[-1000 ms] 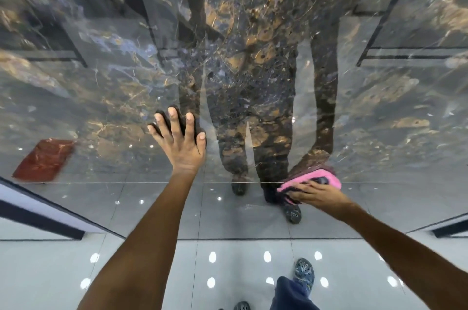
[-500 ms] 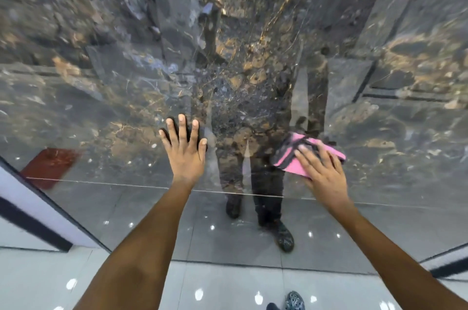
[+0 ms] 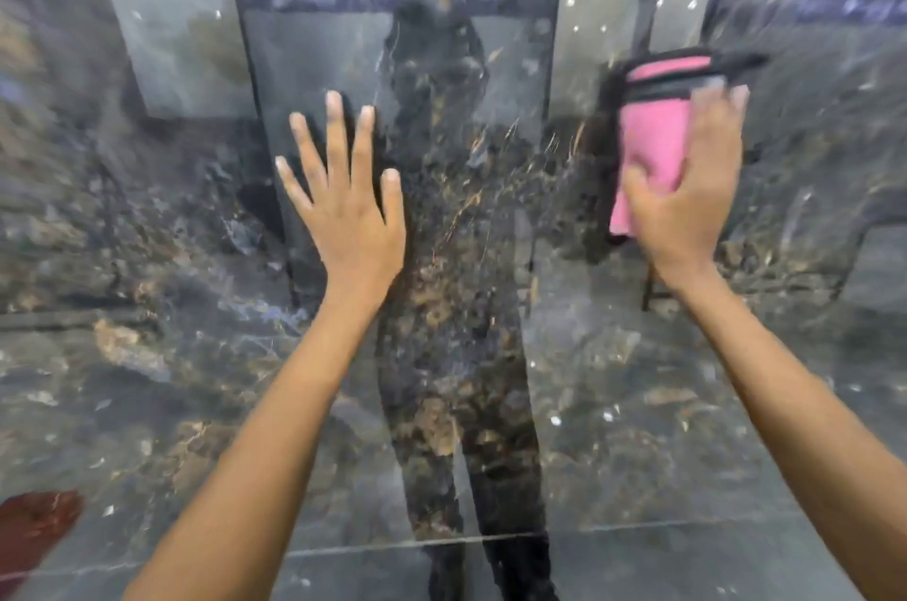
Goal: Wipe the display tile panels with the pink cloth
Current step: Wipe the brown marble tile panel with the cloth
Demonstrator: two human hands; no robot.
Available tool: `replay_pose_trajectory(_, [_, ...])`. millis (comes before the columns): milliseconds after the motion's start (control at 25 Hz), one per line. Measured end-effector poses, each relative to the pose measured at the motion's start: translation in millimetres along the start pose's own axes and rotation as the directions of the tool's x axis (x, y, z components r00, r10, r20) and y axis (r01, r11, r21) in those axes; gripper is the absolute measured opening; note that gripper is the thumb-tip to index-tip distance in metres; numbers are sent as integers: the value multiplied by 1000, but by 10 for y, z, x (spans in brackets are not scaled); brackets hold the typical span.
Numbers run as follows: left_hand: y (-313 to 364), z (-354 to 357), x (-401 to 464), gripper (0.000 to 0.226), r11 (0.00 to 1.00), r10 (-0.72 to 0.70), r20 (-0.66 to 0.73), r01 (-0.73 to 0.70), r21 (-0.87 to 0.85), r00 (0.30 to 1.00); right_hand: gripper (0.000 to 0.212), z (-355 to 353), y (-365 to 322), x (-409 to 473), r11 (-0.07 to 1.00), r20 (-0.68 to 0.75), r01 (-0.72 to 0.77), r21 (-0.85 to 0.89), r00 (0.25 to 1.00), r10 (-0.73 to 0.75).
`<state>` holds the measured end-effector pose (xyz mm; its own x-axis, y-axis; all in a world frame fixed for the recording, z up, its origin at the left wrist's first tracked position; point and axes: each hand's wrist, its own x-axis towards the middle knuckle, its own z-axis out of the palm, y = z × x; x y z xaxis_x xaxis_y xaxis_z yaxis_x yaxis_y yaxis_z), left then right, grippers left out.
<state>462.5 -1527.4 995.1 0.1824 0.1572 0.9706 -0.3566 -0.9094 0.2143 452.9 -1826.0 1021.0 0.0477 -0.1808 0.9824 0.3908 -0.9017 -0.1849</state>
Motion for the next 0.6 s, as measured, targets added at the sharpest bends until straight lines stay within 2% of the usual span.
replay_pose_trajectory(40, [-9, 41, 75, 52, 998, -7, 4, 6, 68, 1000, 75, 30, -41, 126, 983, -84, -165, 85, 982, 172])
replay_pose_trajectory(80, [-13, 79, 96, 52, 992, -4, 4, 3, 126, 1000, 75, 80, -179, 77, 971, -88, -207, 122, 972, 219])
replay_pose_trajectory(120, [-28, 112, 83, 52, 987, 3, 6, -4, 160, 1000, 77, 152, -331, -128, 985, -11, -128, 114, 991, 130])
replay_pose_trajectory(160, [-44, 136, 65, 53, 986, 13, 13, -15, 168, 1000, 78, 218, -445, -449, 986, 111, 117, 119, 985, -131])
replay_pose_trajectory(200, [-58, 146, 70, 53, 986, 25, 14, -27, 166, 1000, 80, 235, -537, -775, 892, 229, 427, 146, 863, -451])
replay_pose_trajectory(240, [-72, 145, 86, 53, 987, 32, 15, -34, 159, 999, 80, 192, -557, -972, 749, 345, 636, 185, 672, -655])
replay_pose_trajectory(280, [-77, 139, 103, 54, 988, 34, 14, -35, 148, 999, 80, 144, -482, -962, 641, 406, 735, 222, 528, -746])
replay_pose_trajectory(320, [-74, 129, 113, 54, 989, 36, 16, -38, 144, 999, 77, 122, -356, -777, 603, 406, 762, 237, 486, -774])
replay_pose_trajectory(360, [-64, 121, 115, 54, 988, 42, 21, -45, 149, 999, 74, 97, -259, -490, 681, 350, 710, 181, 601, -719])
replay_pose_trajectory(400, [-49, 113, 99, 55, 988, 38, 29, -42, 151, 999, 73, 51, -183, -148, 844, 276, 528, 94, 801, -531])
replay_pose_trajectory(440, [-30, 98, 77, 55, 990, 18, 35, -22, 139, 999, 74, -16, -119, 264, 976, 170, 210, 54, 962, -216])
replay_pose_trajectory(480, [2, 70, 73, 54, 994, -13, 29, 9, 111, 999, 75, -100, -124, 628, 981, 46, -155, 117, 987, 151])
replay_pose_trajectory(520, [57, 40, 134, 51, 997, -41, 5, 40, 65, 999, 77, -119, -179, 870, 906, -14, -366, 213, 926, 378])
replay_pose_trajectory(560, [131, 12, 250, 47, 998, -60, -23, 60, 8, 998, 78, -105, -340, 947, 869, 23, -435, 234, 896, 443])
replay_pose_trajectory(600, [213, -24, 411, 44, 997, -65, -50, 62, -49, 997, 78, -45, -506, 891, 906, 125, -373, 202, 927, 354])
